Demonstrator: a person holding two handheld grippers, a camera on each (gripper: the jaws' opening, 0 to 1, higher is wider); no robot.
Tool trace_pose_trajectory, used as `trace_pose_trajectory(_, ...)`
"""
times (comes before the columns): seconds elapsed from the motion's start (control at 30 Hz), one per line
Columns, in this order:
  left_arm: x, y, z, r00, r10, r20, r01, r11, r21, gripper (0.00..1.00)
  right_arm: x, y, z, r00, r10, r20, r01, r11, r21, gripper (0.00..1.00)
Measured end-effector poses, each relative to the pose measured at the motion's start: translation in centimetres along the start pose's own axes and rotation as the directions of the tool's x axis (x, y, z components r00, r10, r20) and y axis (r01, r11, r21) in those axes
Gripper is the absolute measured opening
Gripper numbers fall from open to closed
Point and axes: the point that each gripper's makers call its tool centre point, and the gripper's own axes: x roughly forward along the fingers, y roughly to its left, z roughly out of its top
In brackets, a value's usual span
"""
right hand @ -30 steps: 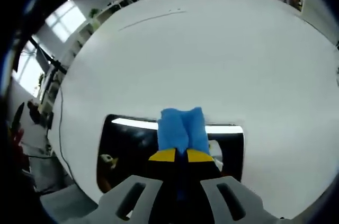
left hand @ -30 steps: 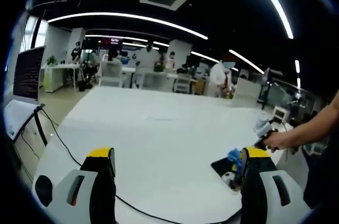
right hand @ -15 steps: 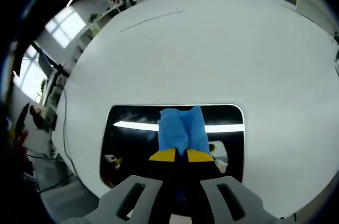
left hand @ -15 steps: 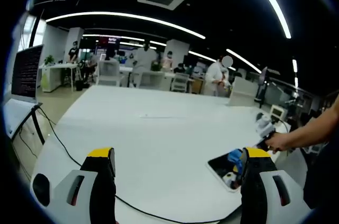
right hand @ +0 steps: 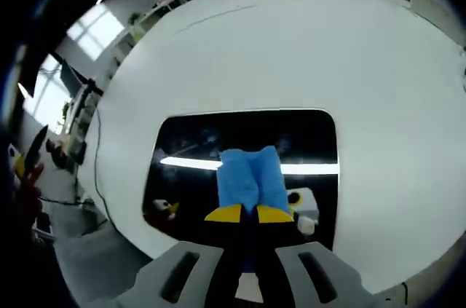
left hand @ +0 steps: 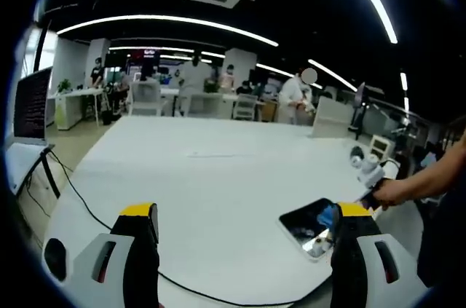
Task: Wipe the mirror surface with the cleaning cloth until all visible marks leave the cleaned area.
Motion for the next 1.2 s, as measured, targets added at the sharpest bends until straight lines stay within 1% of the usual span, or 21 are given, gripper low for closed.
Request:
trace_pose_trajectory(0.07, -0.1, 0.1, -0.1, 1.000, 0.013, 0.007, -0.013, 1.000, -0.013, 1.00, -0.2, 0.3, -0.5, 1.000, 0.007, -0.007, -0.007, 1.000, -0.013, 0.00)
trace_pose_trajectory(0.23, -0.4, -0.2, -0.6, 1.000, 0.021, -0.005, -0.021, 1.000, -0.016, 1.00, -0.4, 0.5, -1.1, 1.000, 0.015, -0.022, -0.015, 1.000, -0.015, 0.00)
trace_pose_trajectory(0.47, -0.9, -1.1, -0.2, 0.999, 0.029, 0.013, -0.029, 0.999, -0.019, 1.00, -0.8, 1.1, -2.3, 0.999, 0.029, -0.034, -0.030, 0.999, -0.019, 0.00)
trace_pose_trajectory(0.53, -0.9, -1.6, -0.1, 1.000, 0.019, 0.024, -0.019, 1.000, -0.021, 1.00, -0.9, 1.1, -2.4, 0.999, 0.037, -0.025, -0.037, 0.999, -0.032, 0.00)
trace_pose_trajectory(0.57, -0.8, -1.8, -0.3, 1.000, 0.011, 0.021, -0.010, 1.000, -0.025, 1.00, -0.8, 1.1, -2.4, 0.999, 0.043, -0.020, -0.044, 0.998, -0.034, 0.00)
trace_pose_trajectory(0.6, -0.5, -2.1, -0.8, 1.000, 0.004, 0.000, -0.004, 1.000, -0.029, 1.00, -0.8, 1.0, -2.4, 0.999, 0.051, -0.016, -0.051, 0.998, -0.028, 0.00)
trace_pose_trajectory(0.63, -0.4, -2.3, -1.0, 1.000, 0.001, -0.010, -0.001, 1.000, -0.026, 1.00, -0.9, 1.0, -2.4, 0.997, 0.071, -0.020, -0.070, 0.998, 0.004, 0.00)
trace_pose_trajectory(0.73, 0.1, -3.4, -1.5, 1.000, -0.012, -0.017, 0.012, 1.000, -0.013, 1.00, -0.7, 0.9, -2.3, 0.996, 0.087, -0.021, -0.086, 0.996, 0.029, 0.00)
trace_pose_trajectory(0.83, 0.7, -4.1, -1.7, 1.000, -0.010, -0.024, 0.010, 1.000, 0.003, 1.00, -0.7, 1.1, -2.3, 0.996, 0.088, -0.021, -0.088, 0.996, 0.016, 0.00)
trace_pose_trajectory(0.87, 0.8, -4.4, -1.7, 1.000, -0.010, -0.023, 0.010, 1.000, 0.006, 1.00, -0.8, 1.1, -2.4, 0.996, 0.087, -0.013, -0.087, 0.996, 0.002, 0.00)
trace_pose_trajectory(0.97, 0.9, -5.4, -1.4, 1.000, -0.023, -0.013, 0.023, 1.000, 0.006, 1.00, -0.9, 1.2, -2.5, 0.996, 0.087, 0.000, -0.087, 0.996, -0.003, 0.00)
trace_pose_trajectory(1.07, 1.1, -5.5, -1.6, 0.999, -0.033, -0.016, 0.033, 0.999, 0.005, 1.00, -0.8, 1.2, -2.4, 0.997, 0.072, -0.008, -0.072, 0.997, -0.013, 0.00)
trace_pose_trajectory(1.2, 1.4, -4.8, -1.8, 0.999, -0.033, -0.013, 0.033, 0.999, -0.016, 1.00, -0.8, 1.1, -2.5, 0.997, 0.072, -0.013, -0.072, 0.997, -0.027, 0.00)
